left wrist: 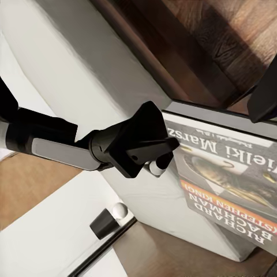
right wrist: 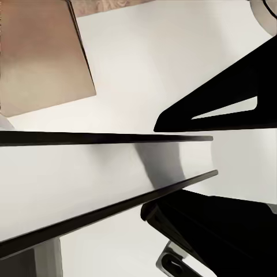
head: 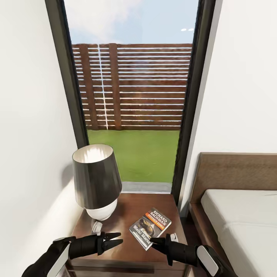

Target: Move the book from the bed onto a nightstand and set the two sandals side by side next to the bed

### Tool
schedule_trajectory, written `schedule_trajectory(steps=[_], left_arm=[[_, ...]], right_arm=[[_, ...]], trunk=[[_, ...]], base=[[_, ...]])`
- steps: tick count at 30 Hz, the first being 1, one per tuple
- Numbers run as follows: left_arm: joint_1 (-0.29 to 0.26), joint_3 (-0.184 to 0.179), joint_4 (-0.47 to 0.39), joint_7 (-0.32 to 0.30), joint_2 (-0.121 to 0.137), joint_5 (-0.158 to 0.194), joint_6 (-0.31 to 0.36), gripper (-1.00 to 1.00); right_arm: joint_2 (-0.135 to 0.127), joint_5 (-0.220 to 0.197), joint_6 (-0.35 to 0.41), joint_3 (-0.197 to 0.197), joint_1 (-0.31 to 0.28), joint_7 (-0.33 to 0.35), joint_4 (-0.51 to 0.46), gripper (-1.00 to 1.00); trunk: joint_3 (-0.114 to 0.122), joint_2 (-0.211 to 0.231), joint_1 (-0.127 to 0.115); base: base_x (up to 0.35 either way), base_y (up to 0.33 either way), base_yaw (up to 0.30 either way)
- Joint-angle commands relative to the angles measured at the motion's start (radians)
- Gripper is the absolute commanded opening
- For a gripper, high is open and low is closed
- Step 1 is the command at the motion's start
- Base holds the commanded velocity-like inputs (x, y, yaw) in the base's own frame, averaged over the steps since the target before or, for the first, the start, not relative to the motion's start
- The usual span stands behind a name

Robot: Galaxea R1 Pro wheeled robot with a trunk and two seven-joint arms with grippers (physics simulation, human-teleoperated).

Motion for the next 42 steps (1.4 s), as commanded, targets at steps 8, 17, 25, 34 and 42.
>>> schedule_trajectory(steps=[8,17,25,34,42], left_arm=[[0.0,-0.005,0.0,0.001,0.001,0.009,0.01,1.0],[0.0,-0.006,0.0,0.002,0.001,0.009,0.01,1.0],[-0.001,-0.005,0.0,0.002,0.001,0.009,0.01,1.0],[-0.001,-0.006,-0.001,0.002,0.0,0.009,0.012,1.0],[0.0,-0.006,-0.001,0.002,0.0,0.009,0.012,1.0]], right_arm=[[-0.001,0.0,0.001,0.004,-0.001,0.005,0.0,-1.0],[-0.001,0.0,0.001,0.004,-0.001,0.005,0.0,-1.0],[-0.001,0.0,0.001,0.004,-0.001,0.005,0.0,-1.0],[0.0,0.0,0.001,0.005,-0.001,0.005,0.0,-1.0],[0.004,-0.001,0.0,0.005,-0.001,0.009,-0.001,-1.0]], trunk=[[-0.001,0.0,0.0],[-0.001,0.0,0.0],[-0.001,0.0,0.0],[-0.01,-0.021,0.011],[-0.029,-0.063,0.034]], base=[[0.273,0.001,0.0],[0.118,0.0,0.0],[0.002,0.0,0.0],[0.0,0.0,0.0],[0.0,0.0,0.0]])
